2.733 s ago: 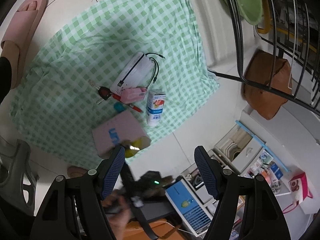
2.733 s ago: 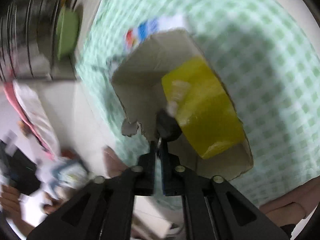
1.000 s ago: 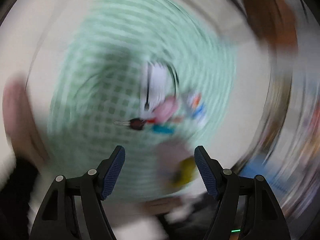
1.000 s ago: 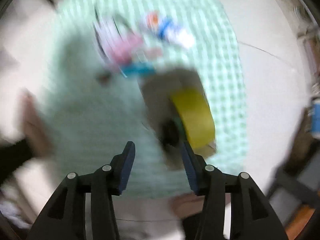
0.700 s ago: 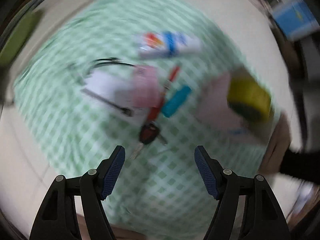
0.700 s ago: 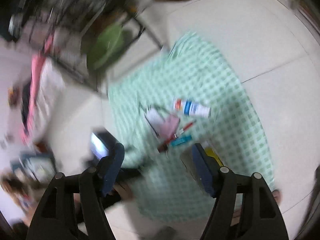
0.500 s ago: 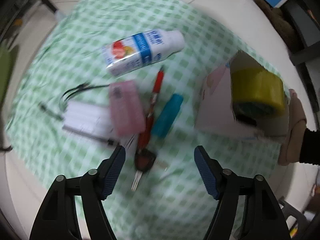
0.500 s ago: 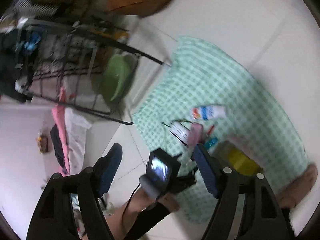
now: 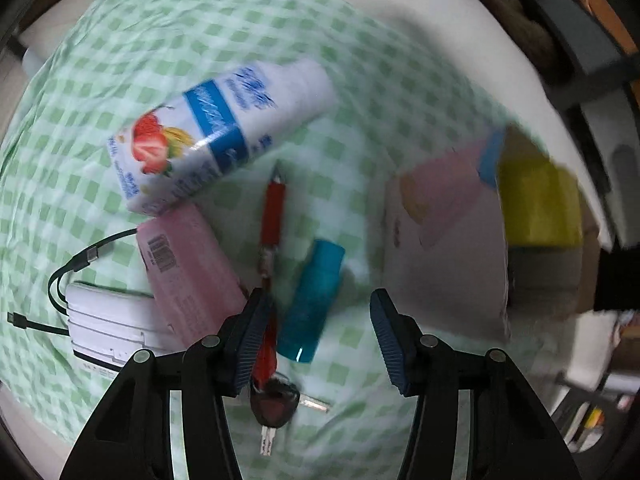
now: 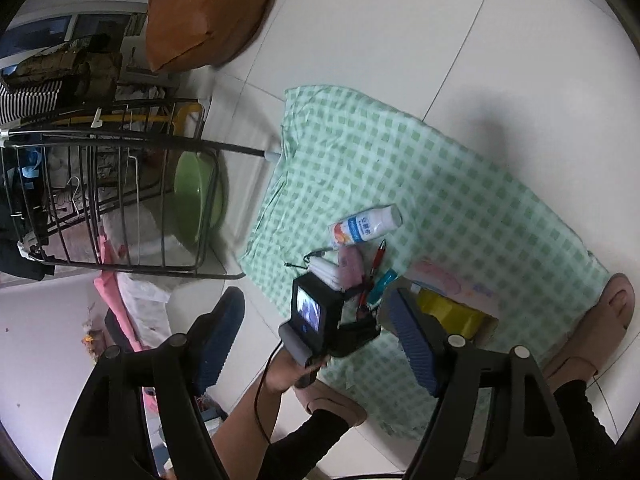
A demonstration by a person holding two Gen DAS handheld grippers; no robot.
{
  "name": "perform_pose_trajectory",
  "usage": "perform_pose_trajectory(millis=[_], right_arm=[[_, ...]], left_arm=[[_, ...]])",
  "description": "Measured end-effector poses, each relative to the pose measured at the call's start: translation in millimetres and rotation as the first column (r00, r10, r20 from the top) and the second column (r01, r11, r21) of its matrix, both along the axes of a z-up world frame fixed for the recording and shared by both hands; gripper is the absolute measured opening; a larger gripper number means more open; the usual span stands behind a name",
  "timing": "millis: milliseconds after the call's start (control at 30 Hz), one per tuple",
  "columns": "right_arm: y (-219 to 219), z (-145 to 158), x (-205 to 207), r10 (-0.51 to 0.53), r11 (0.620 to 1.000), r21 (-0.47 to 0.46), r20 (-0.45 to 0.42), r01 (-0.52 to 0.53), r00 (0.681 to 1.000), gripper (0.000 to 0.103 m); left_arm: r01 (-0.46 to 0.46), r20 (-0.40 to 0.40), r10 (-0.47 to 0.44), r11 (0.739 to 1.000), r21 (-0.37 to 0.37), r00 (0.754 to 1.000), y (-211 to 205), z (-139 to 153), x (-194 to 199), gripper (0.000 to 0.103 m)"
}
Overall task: Organize rigid objects
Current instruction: 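Grasp the teal cylinder with the left gripper and lift it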
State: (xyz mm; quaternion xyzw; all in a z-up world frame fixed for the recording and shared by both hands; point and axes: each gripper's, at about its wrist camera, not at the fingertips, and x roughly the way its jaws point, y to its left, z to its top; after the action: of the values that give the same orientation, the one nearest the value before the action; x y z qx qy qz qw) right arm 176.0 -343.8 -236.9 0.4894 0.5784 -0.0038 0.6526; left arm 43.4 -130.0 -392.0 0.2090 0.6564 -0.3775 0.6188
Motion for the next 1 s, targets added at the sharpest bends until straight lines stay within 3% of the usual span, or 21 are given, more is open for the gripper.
perform_pose_trajectory(millis=[100, 233, 333, 433, 500, 600, 700, 833, 900, 1000], right_arm=[[5.9, -3.0, 1.2, 0.011, 1.0, 0.025, -0.001, -0.011, 1.0, 0.077], [11.7, -0.6, 1.6, 0.021, 0.998, 0.058, 0.008, -0.021, 1.0, 0.077], [10.0, 6.4, 0.1, 0.023, 0.999, 0.036, 0.033, -0.024, 0.999, 0.077], [3.7, 8.8, -3.3, 0.006, 1.0, 0.0, 0.035, -0.006, 0.999, 0.077], [-1.7, 8.4, -5.9, -0.022, 1.0, 0.007, 0.028, 0.022, 0.999, 0.077], [-7.7, 4.8, -9.2, -0.058, 0.998, 0.037, 0.019, 0.058, 0.998, 0.076], [-8.9, 6.6, -8.5, -0.062, 0.998, 0.031, 0.016, 0.061, 0.998, 0.076], [-9.0, 13.0, -5.9, -0.048, 0.999, 0.009, 0.029, 0.048, 0.998, 0.076], [-8.5, 14.9, -6.6, -0.053, 0.998, 0.023, 0.029, 0.052, 0.998, 0.076], [-0.2, 15.5, -6.3, -0.061, 0.991, 0.118, 0.029, 0.057, 0.998, 0.076]], left_arm=[[-0.036, -0.097, 0.023, 0.992, -0.125, 0.995, 5.4, 4.8, 2.2, 0.048], [-0.028, -0.121, 0.013, 0.992, -0.122, 0.993, 6.9, -2.9, 4.9, 0.048], [0.023, -0.096, -0.029, 0.997, -0.068, 0.995, -3.7, -10.3, 5.2, 0.048], [0.141, -0.033, -0.139, 0.986, 0.084, 0.99, -21.0, -31.9, -9.5, 0.045], [0.197, 0.068, -0.207, 0.972, 0.129, 0.976, -31.7, -33.7, -20.6, 0.039], [0.096, 0.113, -0.12, 0.975, 0.202, 0.986, -39.1, -37.3, -17.4, 0.02], [-0.037, 0.047, 0.03, 0.984, 0.172, 0.998, -34.0, -36.9, -4.6, 0.02], [-0.088, -0.003, 0.089, 0.987, 0.138, 0.996, -16.2, -19.9, -2.0, 0.02], [-0.103, -0.005, 0.105, 0.986, 0.129, 0.994, -3.3, -0.3, -0.2, 0.02], [-0.144, -0.006, 0.145, 0.986, 0.079, 0.989, 12.4, 47.7, 6.7, 0.02]])
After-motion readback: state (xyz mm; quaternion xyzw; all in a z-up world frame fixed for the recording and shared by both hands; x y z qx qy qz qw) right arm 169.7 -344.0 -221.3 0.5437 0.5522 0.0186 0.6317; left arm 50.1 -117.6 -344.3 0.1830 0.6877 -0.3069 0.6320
